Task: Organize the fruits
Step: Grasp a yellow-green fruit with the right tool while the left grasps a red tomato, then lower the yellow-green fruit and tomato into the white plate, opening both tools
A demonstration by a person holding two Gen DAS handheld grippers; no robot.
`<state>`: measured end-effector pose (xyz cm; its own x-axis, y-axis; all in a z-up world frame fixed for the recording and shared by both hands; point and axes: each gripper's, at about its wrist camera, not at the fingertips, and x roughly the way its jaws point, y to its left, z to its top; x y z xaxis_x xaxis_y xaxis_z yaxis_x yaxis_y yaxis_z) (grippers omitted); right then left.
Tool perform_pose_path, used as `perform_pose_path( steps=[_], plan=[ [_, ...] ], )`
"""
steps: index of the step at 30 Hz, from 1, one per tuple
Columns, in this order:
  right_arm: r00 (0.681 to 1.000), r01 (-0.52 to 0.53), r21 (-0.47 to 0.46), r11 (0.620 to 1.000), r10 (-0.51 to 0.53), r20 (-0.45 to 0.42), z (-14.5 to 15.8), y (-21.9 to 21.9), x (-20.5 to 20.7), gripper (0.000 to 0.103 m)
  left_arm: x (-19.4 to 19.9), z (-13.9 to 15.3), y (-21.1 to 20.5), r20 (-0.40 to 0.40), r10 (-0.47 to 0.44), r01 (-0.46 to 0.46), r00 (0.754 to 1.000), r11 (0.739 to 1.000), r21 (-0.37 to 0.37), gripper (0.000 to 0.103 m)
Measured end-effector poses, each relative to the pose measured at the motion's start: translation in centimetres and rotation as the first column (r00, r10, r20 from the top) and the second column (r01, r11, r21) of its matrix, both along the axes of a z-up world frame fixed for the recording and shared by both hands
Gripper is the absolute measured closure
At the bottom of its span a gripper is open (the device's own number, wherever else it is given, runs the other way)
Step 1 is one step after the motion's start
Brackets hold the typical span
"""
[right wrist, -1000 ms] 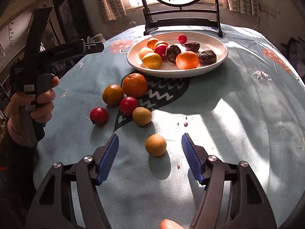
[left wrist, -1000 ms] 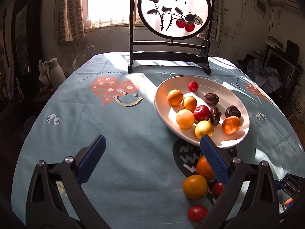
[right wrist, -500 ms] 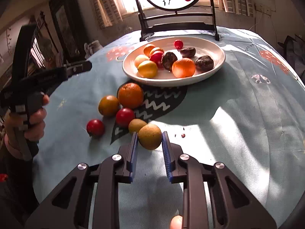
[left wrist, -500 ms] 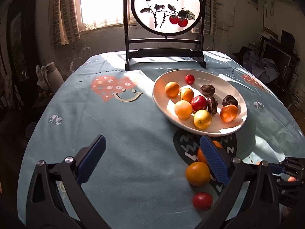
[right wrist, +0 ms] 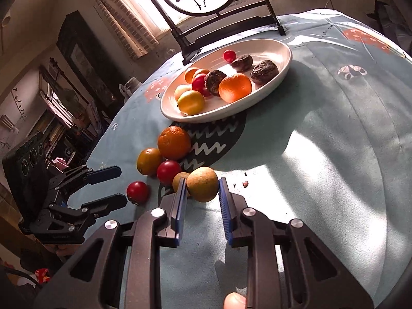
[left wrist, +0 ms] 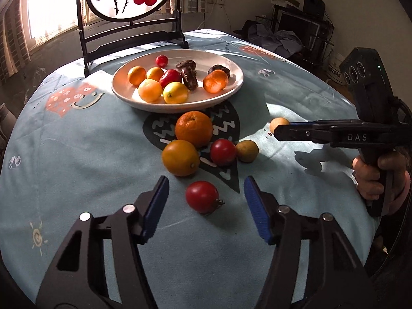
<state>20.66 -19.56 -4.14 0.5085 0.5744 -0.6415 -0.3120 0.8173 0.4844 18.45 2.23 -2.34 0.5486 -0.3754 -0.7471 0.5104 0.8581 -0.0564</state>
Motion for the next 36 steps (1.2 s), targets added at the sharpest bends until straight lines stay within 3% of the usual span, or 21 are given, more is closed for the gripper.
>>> perform_pose_path(
  steps=[2, 6, 16, 20, 24, 30, 36],
  plan=[
    [1.000, -0.003, 0.000, 1.000, 0.003, 0.002, 0.0, 0.0, -0.1, 0.078, -0.2, -0.5, -0.7, -0.016, -0.030, 0.030, 0.999, 0.999, 0.021, 0.052],
    [1.000, -0.002, -0.001, 1.000, 0.002, 0.002, 0.0, 0.0, -0.2, 0.078, -0.5, -0.9, -1.1, -0.005, -0.038, 0.038, 0.999, 0.998, 0.051, 0.052],
    [1.000, 0.004, 0.000, 1.000, -0.004, 0.006, 0.1, -0.2, -0.3, 0.078, 1.3, -1.9, -0.1, -0.053, 0.054, -0.050, 0.997, 0.996, 0.076, 0.052],
    [1.000, 0.004, 0.001, 1.000, -0.004, 0.003, 0.1, -0.2, -0.3, 0.078, 2.0, -2.4, 0.3, -0.063, 0.094, -0.088, 0.994, 0.992, 0.091, 0.062],
    [1.000, 0.005, 0.003, 1.000, -0.005, -0.001, 0.0, -0.3, -0.3, 0.078, 2.5, -2.4, 1.1, -0.082, 0.123, -0.118, 0.989, 0.991, 0.061, 0.074],
    [1.000, 0.004, 0.006, 1.000, -0.004, -0.005, 0.0, -0.3, -0.3, 0.078, 2.5, -2.4, 1.1, -0.088, 0.124, -0.120, 0.988, 0.991, 0.052, 0.074],
    [1.000, 0.002, 0.008, 1.000, -0.002, -0.007, -0.1, -0.3, -0.3, 0.078, 1.8, -1.8, 1.4, -0.094, 0.095, -0.096, 0.991, 0.995, -0.014, 0.074]
  ],
)
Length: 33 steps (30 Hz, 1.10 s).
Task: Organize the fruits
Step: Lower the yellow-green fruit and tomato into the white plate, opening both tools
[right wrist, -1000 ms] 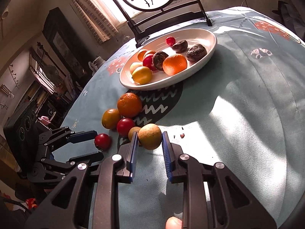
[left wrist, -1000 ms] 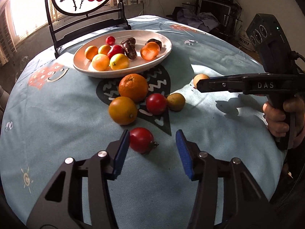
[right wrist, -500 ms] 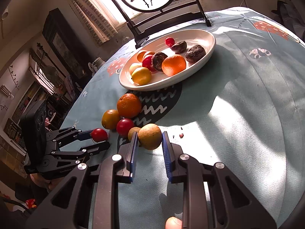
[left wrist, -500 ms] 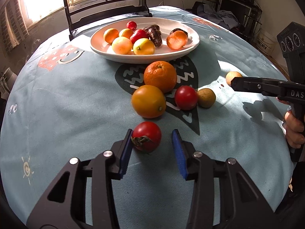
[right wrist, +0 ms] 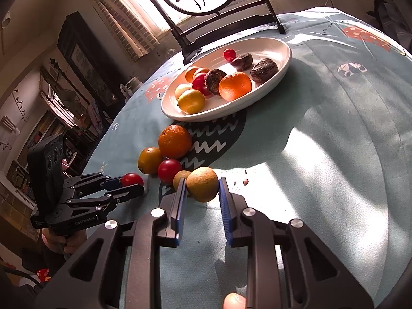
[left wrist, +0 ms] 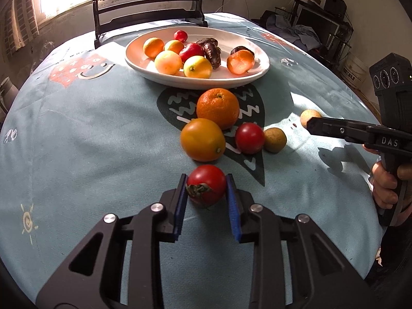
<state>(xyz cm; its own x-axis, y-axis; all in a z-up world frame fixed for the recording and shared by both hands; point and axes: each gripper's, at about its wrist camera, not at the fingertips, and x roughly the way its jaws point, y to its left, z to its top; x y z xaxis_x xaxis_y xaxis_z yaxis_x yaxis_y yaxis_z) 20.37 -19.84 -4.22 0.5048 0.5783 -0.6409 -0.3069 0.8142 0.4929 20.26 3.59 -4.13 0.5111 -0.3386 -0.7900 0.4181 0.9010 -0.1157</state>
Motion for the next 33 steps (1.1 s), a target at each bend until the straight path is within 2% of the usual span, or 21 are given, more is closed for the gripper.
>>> perform_pose_path(
  steps=[5, 10, 13, 16, 21, 27, 28, 29, 30, 31, 33],
  plan=[
    [0.998, -0.044, -0.013, 0.999, 0.045, 0.047, 0.8, 0.9, -0.6, 0.078, -0.8, 1.2, 0.2, 0.020, -0.024, 0.026, 1.000, 0.997, -0.078, 0.074],
    [0.992, -0.097, -0.031, 0.995, 0.099, 0.078, 2.2, 2.3, 0.1, 0.078, 0.3, 4.1, -0.6, 0.090, -0.011, 0.019, 0.996, 0.996, -0.089, 0.074],
    [0.984, -0.056, -0.052, 0.997, 0.064, 0.165, 4.1, 2.3, 1.8, 0.078, 2.6, 5.8, -1.4, 0.129, 0.024, -0.014, 0.991, 0.997, -0.077, 0.074],
    [0.975, -0.003, -0.040, 0.999, 0.012, 0.222, 5.2, 1.7, 4.6, 0.078, 5.9, 6.8, -1.7, 0.136, 0.075, -0.062, 0.988, 0.994, -0.094, 0.074],
    [0.978, 0.055, -0.004, 0.998, -0.053, 0.201, 4.5, 0.8, 9.7, 0.078, 11.1, 6.7, -1.7, 0.129, 0.154, -0.144, 0.980, 0.986, -0.086, 0.074],
    [0.976, 0.067, -0.032, 0.997, -0.059, 0.208, 4.0, 1.4, 12.9, 0.078, 15.2, 5.5, -2.5, 0.106, 0.195, -0.189, 0.975, 0.980, -0.067, 0.074],
    [0.976, 0.072, -0.035, 0.997, -0.063, 0.210, 3.9, 1.5, 13.2, 0.077, 15.6, 5.3, -2.5, 0.096, 0.207, -0.201, 0.974, 0.977, -0.071, 0.070],
    [0.975, 0.081, -0.042, 0.996, -0.070, 0.211, 3.9, 1.5, 13.5, 0.071, 15.6, 5.3, -2.3, 0.090, 0.224, -0.217, 0.971, 0.973, -0.074, 0.042],
    [0.976, 0.088, -0.055, 0.995, -0.075, 0.203, 3.8, 1.4, 13.5, 0.061, 15.2, 5.5, -2.1, 0.100, 0.245, -0.239, 0.964, 0.968, -0.073, 0.025],
    [0.979, 0.087, -0.066, 0.994, -0.073, 0.192, 3.8, 1.3, 13.2, 0.061, 14.5, 5.9, -1.8, 0.133, 0.267, -0.259, 0.954, 0.963, -0.076, 0.009],
    [0.980, 0.059, -0.054, 0.997, -0.047, 0.194, 4.1, 1.0, 12.2, 0.061, 12.5, 7.0, -1.4, 0.215, 0.266, -0.257, 0.940, 0.964, -0.066, 0.007]
  ],
)
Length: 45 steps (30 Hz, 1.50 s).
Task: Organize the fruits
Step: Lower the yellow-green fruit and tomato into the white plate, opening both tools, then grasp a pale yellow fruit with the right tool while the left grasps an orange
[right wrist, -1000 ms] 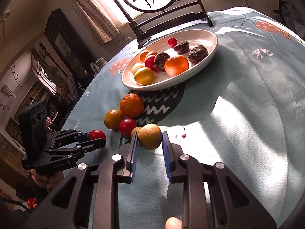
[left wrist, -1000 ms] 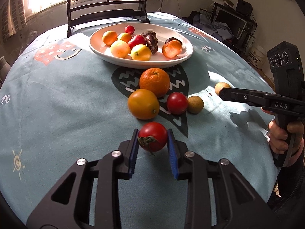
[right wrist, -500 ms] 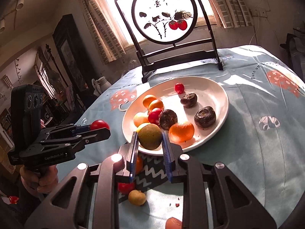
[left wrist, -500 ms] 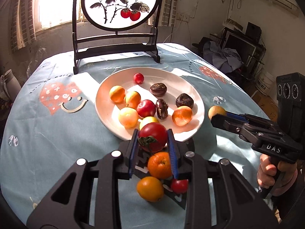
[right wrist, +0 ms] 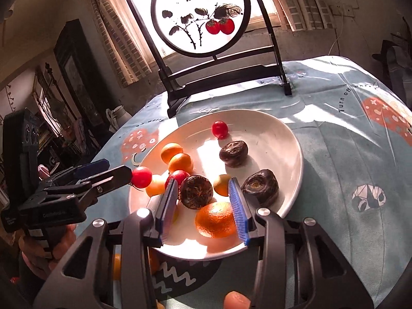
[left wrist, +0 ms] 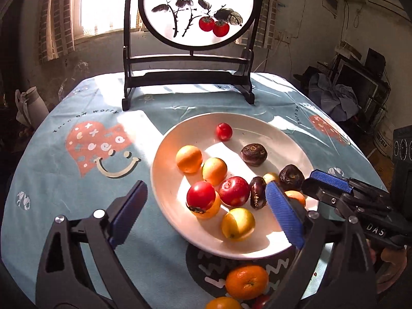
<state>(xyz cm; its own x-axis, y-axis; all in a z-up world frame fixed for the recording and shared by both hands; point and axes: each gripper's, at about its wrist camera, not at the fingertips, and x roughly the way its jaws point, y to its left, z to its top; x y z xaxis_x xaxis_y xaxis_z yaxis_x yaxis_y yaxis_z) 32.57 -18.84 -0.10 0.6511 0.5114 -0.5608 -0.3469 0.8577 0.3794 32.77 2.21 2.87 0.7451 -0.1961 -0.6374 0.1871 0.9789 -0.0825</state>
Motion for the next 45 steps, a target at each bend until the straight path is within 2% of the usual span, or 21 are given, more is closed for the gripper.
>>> perform_pose_path(
  steps=[2, 4, 7, 10, 13, 17, 27, 29, 30, 34, 38, 42, 45],
  plan=[
    [0.999, -0.039, 0.009, 0.999, 0.039, 0.015, 0.5, 0.0, -1.4, 0.061, -1.7, 0.5, 0.3, 0.039, 0.003, -0.005, 0.999, 0.999, 0.050, 0.002],
    [0.995, -0.098, 0.016, 0.995, 0.097, 0.014, 0.5, 0.5, -2.9, 0.061, -3.1, 0.3, 0.9, 0.064, 0.022, -0.026, 0.998, 0.997, 0.072, 0.002],
    [0.978, -0.205, -0.012, 0.979, 0.204, -0.031, -0.3, 2.1, -5.1, 0.061, -4.1, -1.0, 2.0, 0.034, 0.057, -0.060, 0.998, 0.993, 0.103, 0.002],
    [0.954, -0.299, -0.069, 0.952, 0.295, -0.059, -0.9, 3.7, -7.0, 0.061, -4.7, -2.0, 3.2, -0.001, 0.090, -0.089, 0.996, 0.991, 0.103, 0.002],
    [0.925, -0.378, -0.134, 0.916, 0.369, -0.089, -1.5, 4.9, -8.6, 0.061, -5.3, -1.9, 4.6, -0.003, 0.125, -0.125, 0.992, 0.991, 0.056, 0.002],
    [0.919, -0.395, -0.236, 0.888, 0.378, -0.114, -2.6, 5.8, -9.9, 0.061, -6.1, -1.8, 5.9, -0.011, 0.156, -0.156, 0.988, 0.988, 0.004, 0.002],
    [0.908, -0.419, -0.312, 0.853, 0.381, -0.176, -4.6, 6.8, -9.9, 0.061, -6.7, -1.8, 6.7, -0.011, 0.182, -0.182, 0.983, 0.983, 0.001, 0.002],
    [0.908, -0.418, -0.334, 0.845, 0.380, -0.177, -5.0, 7.1, -10.0, 0.065, -6.7, -1.7, 6.6, -0.005, 0.184, -0.184, 0.983, 0.983, 0.007, 0.002],
    [0.911, -0.412, -0.346, 0.843, 0.375, -0.171, -5.0, 7.0, -10.2, 0.072, -6.8, -1.7, 6.6, -0.001, 0.183, -0.183, 0.983, 0.983, 0.011, 0.002],
    [0.918, -0.396, -0.276, 0.876, 0.364, -0.161, -4.2, 5.7, -9.7, 0.076, -7.0, -1.8, 6.4, -0.005, 0.177, -0.177, 0.984, 0.984, 0.018, 0.002],
    [0.945, -0.319, -0.130, 0.939, 0.305, -0.120, -2.6, 2.9, -8.7, 0.076, -7.1, -2.1, 6.2, -0.028, 0.142, -0.142, 0.989, 0.990, 0.015, 0.002],
    [0.965, -0.248, -0.050, 0.968, 0.242, -0.104, -2.0, 1.3, -8.1, 0.076, -7.7, -2.4, 5.2, -0.046, 0.052, -0.052, 0.998, 0.999, 0.011, 0.002],
    [0.969, -0.226, -0.028, 0.974, 0.222, -0.108, -1.9, 0.8, -7.8, 0.076, -8.5, -3.1, 3.5, -0.045, -0.033, 0.035, 0.998, 0.998, 0.054, 0.002]
  ],
)
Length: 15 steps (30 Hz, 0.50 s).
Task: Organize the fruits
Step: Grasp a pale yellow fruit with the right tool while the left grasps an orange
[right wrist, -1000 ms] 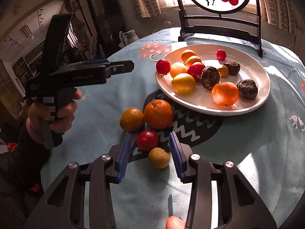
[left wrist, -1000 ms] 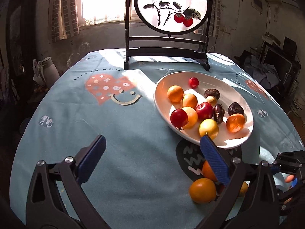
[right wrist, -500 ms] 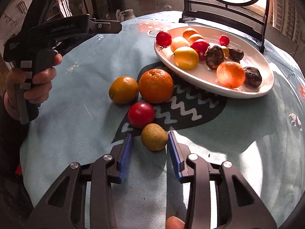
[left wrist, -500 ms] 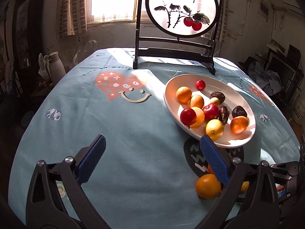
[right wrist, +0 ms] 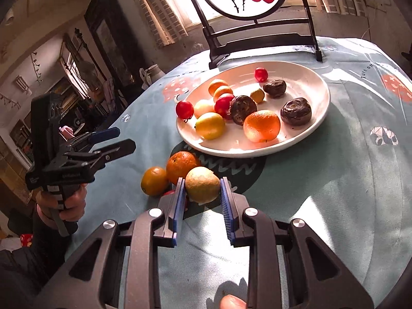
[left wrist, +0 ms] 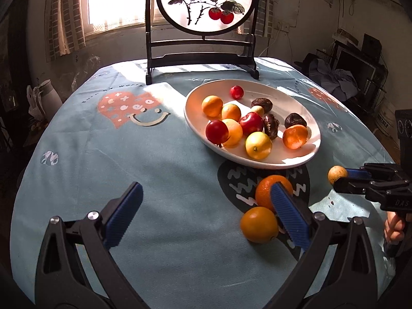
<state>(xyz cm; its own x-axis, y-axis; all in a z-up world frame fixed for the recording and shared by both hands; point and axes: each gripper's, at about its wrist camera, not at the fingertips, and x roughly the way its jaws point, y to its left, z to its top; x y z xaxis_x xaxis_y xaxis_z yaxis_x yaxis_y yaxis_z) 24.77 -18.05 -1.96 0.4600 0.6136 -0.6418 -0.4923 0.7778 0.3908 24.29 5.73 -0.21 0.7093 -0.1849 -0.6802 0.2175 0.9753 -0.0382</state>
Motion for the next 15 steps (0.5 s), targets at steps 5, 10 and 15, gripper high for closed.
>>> perform_pose_path(
  steps=[5, 10, 15],
  plan=[
    [0.999, 0.022, -0.013, 1.000, -0.022, -0.024, -0.5, -0.2, 0.4, 0.076, -1.5, -1.6, -3.0, -0.033, -0.167, 0.169, 0.985, 0.983, 0.071, 0.009],
    [0.999, 0.023, -0.021, 1.000, -0.023, -0.029, -0.7, -0.1, 0.5, 0.076, -1.6, -2.6, -3.4, -0.071, -0.202, 0.206, 0.977, 0.976, 0.069, 0.029],
    [0.999, 0.029, -0.028, 0.999, -0.029, -0.034, -0.8, -0.1, 0.5, 0.076, -1.1, -3.2, -3.1, -0.103, -0.208, 0.213, 0.973, 0.976, 0.038, 0.047]
  ],
)
